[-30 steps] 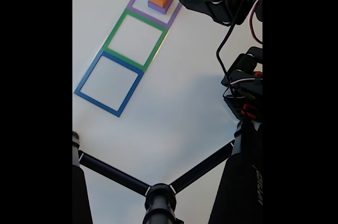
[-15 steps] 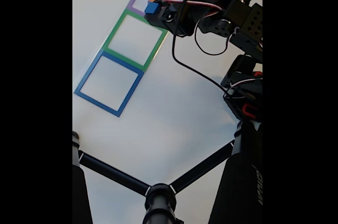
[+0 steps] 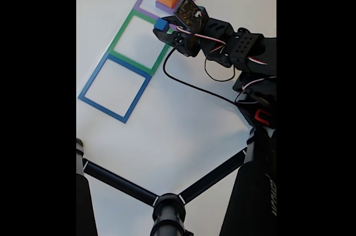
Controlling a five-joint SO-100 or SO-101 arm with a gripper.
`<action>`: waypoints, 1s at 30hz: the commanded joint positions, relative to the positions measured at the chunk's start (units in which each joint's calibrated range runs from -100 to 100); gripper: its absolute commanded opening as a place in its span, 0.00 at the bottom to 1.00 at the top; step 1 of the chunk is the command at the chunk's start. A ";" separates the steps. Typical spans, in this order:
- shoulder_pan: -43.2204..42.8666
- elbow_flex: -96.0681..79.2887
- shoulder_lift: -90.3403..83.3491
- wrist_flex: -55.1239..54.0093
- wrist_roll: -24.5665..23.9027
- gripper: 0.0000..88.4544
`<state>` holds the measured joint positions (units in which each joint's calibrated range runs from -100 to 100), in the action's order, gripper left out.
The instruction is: Tower of hanoi
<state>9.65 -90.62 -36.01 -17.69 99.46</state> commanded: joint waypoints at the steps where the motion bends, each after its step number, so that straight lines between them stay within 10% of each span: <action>1: -2.27 -0.11 12.71 -17.61 0.54 0.05; 12: -4.86 7.16 45.41 -46.03 0.54 0.05; 30: -7.83 18.25 62.85 -52.75 0.54 0.08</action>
<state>2.75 -73.09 26.80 -68.56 99.46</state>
